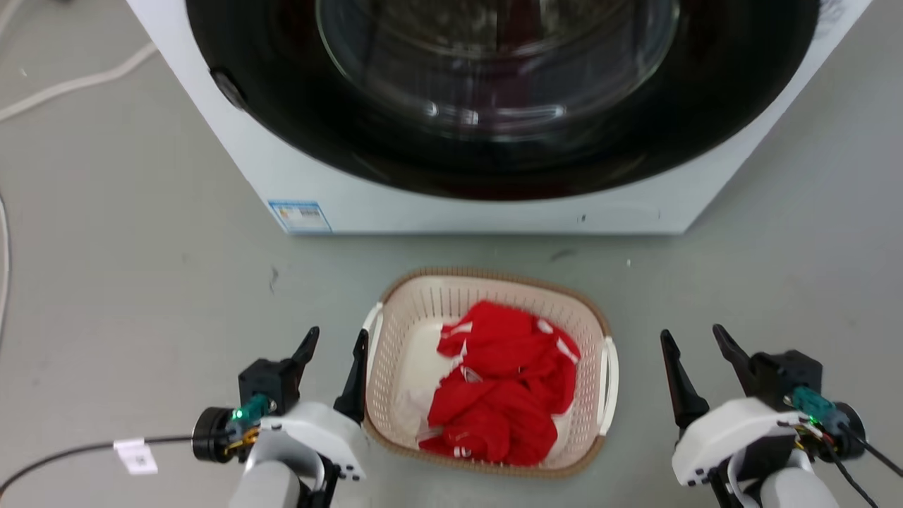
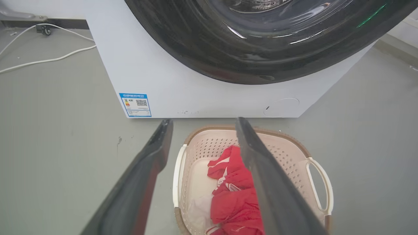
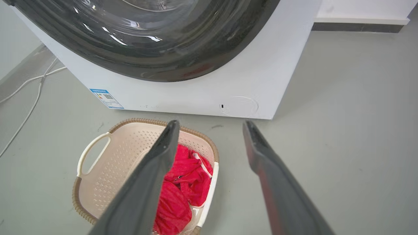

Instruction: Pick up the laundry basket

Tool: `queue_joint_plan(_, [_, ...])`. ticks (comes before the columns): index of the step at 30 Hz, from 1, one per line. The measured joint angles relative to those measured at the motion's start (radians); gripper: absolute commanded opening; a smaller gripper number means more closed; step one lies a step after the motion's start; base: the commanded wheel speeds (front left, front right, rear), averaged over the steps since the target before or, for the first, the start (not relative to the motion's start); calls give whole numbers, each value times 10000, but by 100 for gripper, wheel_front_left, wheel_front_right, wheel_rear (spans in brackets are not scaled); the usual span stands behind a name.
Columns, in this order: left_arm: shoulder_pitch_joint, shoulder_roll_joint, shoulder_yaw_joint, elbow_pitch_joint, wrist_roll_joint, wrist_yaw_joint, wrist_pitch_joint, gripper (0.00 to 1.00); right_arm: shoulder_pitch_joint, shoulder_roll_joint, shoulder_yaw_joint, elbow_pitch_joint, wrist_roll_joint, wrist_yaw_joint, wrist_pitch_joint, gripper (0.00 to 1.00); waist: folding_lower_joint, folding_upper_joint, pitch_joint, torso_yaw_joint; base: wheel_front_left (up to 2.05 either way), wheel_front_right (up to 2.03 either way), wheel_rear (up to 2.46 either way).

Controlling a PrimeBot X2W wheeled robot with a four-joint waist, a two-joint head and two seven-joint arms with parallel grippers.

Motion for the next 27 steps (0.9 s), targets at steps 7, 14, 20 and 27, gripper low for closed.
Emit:
queue_joint_plan(7, [-1612, 299, -221, 1900, -719, -190, 263, 100, -1159, 0, 186, 1473, 146, 0, 69, 100, 0, 0, 1426, -61, 0, 0, 0])
queue_joint_plan(14, [-3229, 708, -1005, 3344, -1845, -209, 1009, 100, -2684, 0, 481, 3344, 282, 0, 345, 100, 0, 0, 2683, -158, 0, 0, 0])
queue_joint_plan(20, [-4382, 1187, -1839, 4194, -2865, -219, 1710, 100, -3986, -2, 748, 5012, 453, 0, 472, 100, 0, 0, 3572, -269, 0, 0, 0])
queue_joint_plan(27, [-5317, 1582, -2727, 4913, -3720, -219, 2113, 100, -5176, 0, 1206, 6585, 823, 0, 546, 100, 0, 0, 4328, -378, 0, 0, 0])
